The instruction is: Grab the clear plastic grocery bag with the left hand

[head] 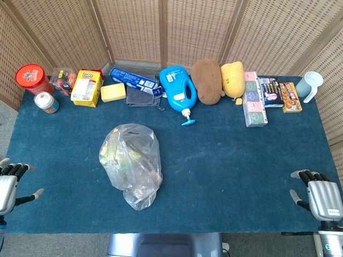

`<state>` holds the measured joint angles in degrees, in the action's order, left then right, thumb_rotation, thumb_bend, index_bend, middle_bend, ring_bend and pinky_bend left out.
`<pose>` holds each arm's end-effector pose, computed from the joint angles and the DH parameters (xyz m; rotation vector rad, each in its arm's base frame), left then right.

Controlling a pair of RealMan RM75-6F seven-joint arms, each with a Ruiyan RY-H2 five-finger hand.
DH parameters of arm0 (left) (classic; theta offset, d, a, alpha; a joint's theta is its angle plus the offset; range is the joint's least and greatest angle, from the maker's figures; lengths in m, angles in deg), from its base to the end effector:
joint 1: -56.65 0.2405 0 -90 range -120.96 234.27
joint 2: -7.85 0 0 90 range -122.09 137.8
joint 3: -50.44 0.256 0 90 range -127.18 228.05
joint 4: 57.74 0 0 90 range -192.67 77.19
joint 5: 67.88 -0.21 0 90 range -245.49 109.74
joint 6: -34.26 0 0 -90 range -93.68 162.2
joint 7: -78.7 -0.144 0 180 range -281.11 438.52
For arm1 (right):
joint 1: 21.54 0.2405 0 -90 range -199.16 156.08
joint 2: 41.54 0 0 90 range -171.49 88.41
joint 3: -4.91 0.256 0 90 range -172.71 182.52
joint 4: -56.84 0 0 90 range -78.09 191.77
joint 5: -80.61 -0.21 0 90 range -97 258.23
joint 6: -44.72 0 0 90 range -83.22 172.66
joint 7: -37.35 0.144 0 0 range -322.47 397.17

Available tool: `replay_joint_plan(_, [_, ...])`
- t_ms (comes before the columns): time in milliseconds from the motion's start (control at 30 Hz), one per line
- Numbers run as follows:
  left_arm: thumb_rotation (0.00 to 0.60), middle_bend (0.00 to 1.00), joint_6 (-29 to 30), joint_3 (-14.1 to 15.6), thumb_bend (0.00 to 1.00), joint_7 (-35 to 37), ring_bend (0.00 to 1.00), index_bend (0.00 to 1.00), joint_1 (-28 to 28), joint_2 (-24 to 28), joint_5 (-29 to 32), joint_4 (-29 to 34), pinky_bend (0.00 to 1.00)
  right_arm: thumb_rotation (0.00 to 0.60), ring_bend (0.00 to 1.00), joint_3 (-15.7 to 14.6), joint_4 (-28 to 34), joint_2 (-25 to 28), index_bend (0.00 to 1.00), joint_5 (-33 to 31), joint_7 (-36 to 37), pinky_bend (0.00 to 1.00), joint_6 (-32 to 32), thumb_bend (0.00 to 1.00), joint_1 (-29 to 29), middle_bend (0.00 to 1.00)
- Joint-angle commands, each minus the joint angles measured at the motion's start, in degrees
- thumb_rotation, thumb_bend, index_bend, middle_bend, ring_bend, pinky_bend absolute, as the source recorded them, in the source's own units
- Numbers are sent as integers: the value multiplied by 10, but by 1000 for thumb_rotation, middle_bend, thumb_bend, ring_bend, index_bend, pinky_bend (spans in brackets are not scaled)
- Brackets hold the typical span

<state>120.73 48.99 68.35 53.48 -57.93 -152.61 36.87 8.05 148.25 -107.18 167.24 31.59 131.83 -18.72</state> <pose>-0.3091 0.1660 0.1471 -1.3934 -0.8478 -0.7858 -0.3143 -0.1709 0.1568 1.3802 -0.8231 0.8422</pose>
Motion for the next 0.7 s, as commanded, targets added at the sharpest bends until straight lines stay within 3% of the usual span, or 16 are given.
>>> replay_joint_plan(33, [384,381,-1,0,68,0,327,376,0,0,1,0,140,600,433,0,-1,-1,405,-1,1,403,-1,307,0,439])
replay_joint_plan(267, [386,381,-6,1,69,6,328,377,1,3,6,10,143,599,431,0,-7,-5,405,-1,4,393,2,307,-3,439])
replay_joint_plan(700, [362,381,-81,-12,68,112,328,377,-31,77,37,105,170,596,431,0,-14,-11,405,5,12,393,9,307,-6,439])
